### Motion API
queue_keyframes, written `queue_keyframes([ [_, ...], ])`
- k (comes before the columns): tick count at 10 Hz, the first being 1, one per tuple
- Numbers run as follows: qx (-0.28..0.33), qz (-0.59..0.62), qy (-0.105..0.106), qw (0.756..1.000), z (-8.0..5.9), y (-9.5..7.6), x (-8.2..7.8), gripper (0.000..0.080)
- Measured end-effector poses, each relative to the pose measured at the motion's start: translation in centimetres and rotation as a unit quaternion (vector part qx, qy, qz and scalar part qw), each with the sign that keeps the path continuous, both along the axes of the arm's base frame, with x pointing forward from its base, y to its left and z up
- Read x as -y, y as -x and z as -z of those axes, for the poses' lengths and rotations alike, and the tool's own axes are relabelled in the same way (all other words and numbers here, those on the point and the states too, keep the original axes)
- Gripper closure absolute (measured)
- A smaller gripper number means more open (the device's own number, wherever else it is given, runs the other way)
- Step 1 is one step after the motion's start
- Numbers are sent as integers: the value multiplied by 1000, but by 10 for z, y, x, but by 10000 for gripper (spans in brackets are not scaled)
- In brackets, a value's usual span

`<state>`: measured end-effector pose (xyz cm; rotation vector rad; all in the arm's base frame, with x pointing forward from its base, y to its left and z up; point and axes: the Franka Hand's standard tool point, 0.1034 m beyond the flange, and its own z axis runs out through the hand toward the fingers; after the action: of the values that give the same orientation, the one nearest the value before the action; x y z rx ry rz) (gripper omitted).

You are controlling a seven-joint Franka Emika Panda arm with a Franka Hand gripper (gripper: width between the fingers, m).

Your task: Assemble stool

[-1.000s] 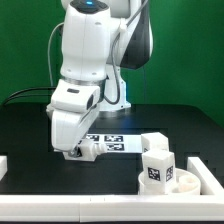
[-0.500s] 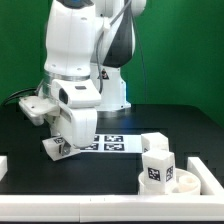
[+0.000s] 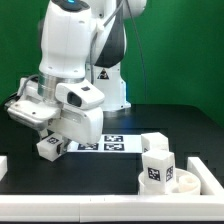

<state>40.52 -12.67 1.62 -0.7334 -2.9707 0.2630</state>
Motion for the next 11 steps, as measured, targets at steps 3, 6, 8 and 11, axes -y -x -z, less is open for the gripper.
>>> queue_keyframes([
  [3,3,31,2,1000,-1,1,2,310],
  [6,32,128,13,991,-18,-7,4,162],
  [8,73,318,29,945,-29,-16,-3,151],
  [11,91,406,30,909,-27,-16,-9,151],
])
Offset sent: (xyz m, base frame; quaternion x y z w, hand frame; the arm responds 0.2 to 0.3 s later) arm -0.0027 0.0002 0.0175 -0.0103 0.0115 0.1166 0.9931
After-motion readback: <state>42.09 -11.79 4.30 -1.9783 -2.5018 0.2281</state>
